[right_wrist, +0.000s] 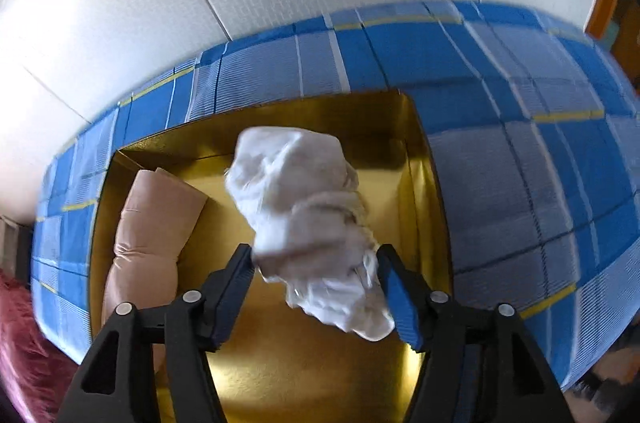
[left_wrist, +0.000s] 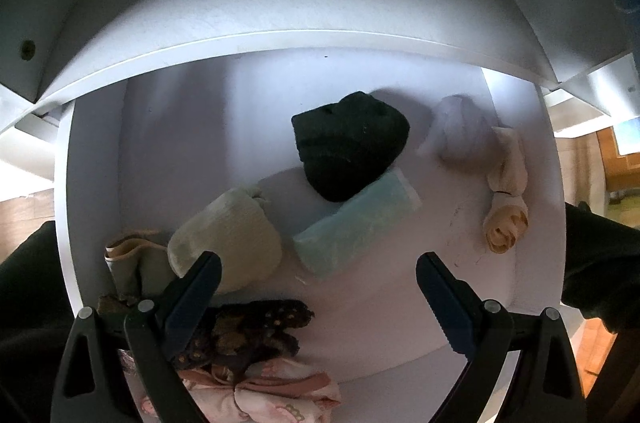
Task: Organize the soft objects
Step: 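Lower the white cloth into the gold box and open the right tool, then return the right tool to the shelf while the left tool reaches toward the mint-green pack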
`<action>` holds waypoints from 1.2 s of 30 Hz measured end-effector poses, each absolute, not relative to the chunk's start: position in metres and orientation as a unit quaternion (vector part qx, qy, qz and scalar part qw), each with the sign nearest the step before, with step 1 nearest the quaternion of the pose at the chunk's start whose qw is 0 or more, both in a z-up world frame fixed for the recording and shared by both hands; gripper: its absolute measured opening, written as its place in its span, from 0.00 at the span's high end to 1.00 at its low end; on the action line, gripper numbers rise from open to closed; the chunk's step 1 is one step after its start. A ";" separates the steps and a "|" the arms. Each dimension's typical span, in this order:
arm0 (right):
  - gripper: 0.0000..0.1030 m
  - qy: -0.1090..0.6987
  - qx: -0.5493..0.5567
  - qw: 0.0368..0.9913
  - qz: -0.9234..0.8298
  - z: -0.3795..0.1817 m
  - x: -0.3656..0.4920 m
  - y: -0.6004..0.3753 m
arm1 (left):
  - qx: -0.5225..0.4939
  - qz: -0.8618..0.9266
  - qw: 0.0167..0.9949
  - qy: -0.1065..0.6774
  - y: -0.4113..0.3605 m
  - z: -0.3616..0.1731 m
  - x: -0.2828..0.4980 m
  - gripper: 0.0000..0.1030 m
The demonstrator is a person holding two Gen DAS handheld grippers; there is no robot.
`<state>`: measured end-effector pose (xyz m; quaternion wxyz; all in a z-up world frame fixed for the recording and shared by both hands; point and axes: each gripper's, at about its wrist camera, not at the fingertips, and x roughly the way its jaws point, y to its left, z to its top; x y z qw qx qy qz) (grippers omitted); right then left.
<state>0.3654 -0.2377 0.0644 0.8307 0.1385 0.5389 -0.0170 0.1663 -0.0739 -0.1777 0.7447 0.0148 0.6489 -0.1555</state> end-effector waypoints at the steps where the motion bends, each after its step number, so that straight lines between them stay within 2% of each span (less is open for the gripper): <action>1: 0.37 0.539 0.125 0.833 -0.017 0.066 0.365 -0.236 | 0.017 -0.153 0.745 0.649 -0.074 -0.178 0.166 0.04; 7: 0.37 0.518 0.094 0.848 -0.065 0.075 0.359 -0.244 | 0.017 -0.146 0.746 0.649 -0.072 -0.178 0.165 0.04; 15: 0.37 0.476 0.155 0.864 -0.047 0.087 0.344 -0.272 | 0.012 -0.134 0.751 0.647 -0.067 -0.176 0.168 0.04; 20: 0.37 0.461 0.149 0.874 -0.038 0.094 0.311 -0.276 | 0.006 -0.124 0.752 0.647 -0.061 -0.176 0.170 0.04; 29: 0.37 0.445 0.157 0.881 -0.015 0.084 0.243 -0.289 | -0.006 -0.108 0.757 0.644 -0.050 -0.173 0.174 0.04; 36: 0.37 0.455 0.171 0.874 -0.016 0.050 0.175 -0.302 | -0.032 -0.080 0.759 0.645 -0.028 -0.172 0.177 0.04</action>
